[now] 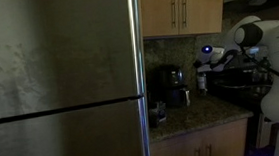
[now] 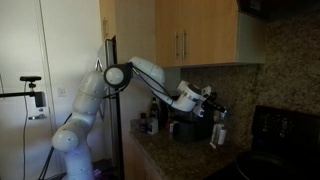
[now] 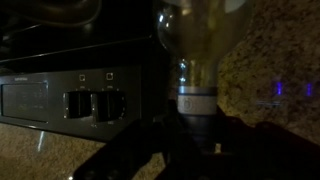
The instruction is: Move the bottle from against the wall to in front of the air fryer
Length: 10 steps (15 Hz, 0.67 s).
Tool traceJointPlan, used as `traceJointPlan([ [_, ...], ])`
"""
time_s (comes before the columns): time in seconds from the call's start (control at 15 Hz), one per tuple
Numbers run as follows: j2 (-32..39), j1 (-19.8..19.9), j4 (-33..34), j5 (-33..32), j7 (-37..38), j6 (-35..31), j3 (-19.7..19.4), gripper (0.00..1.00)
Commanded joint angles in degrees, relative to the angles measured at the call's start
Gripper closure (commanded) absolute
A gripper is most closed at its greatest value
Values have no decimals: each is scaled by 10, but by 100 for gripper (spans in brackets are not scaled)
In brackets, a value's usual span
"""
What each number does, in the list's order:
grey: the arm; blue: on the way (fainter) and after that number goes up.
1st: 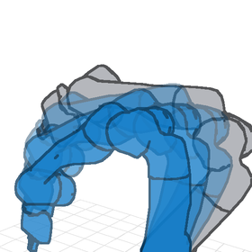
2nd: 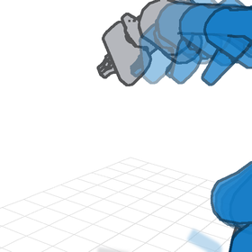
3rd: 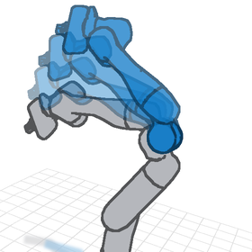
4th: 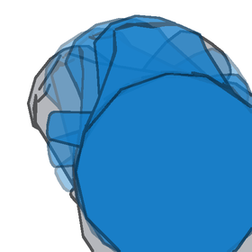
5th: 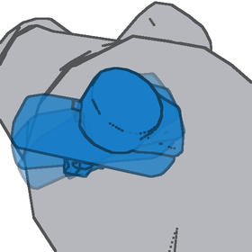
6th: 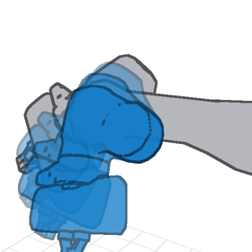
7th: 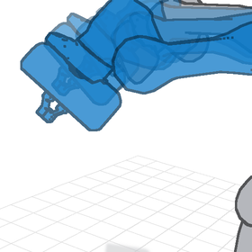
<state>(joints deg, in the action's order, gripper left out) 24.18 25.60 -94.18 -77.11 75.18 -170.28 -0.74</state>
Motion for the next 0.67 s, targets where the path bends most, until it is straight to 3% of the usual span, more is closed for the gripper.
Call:
traceJointPlan([
  [0.0,-76,25,-104,7,-46,-82,13,94],
  [0.33,-136,79,-222,-8,-90,-258,10,94],
  [0.4,-149,36,-264,68,-168,-302,-48,94],
  [0.47,-151,94,-256,-40,-82,-320,0,94],
  [0.53,-160,154,-251,-64,-67,-285,94,94],
  [0.6,-167,171,-253,-90,-49,-292,110,94],
])
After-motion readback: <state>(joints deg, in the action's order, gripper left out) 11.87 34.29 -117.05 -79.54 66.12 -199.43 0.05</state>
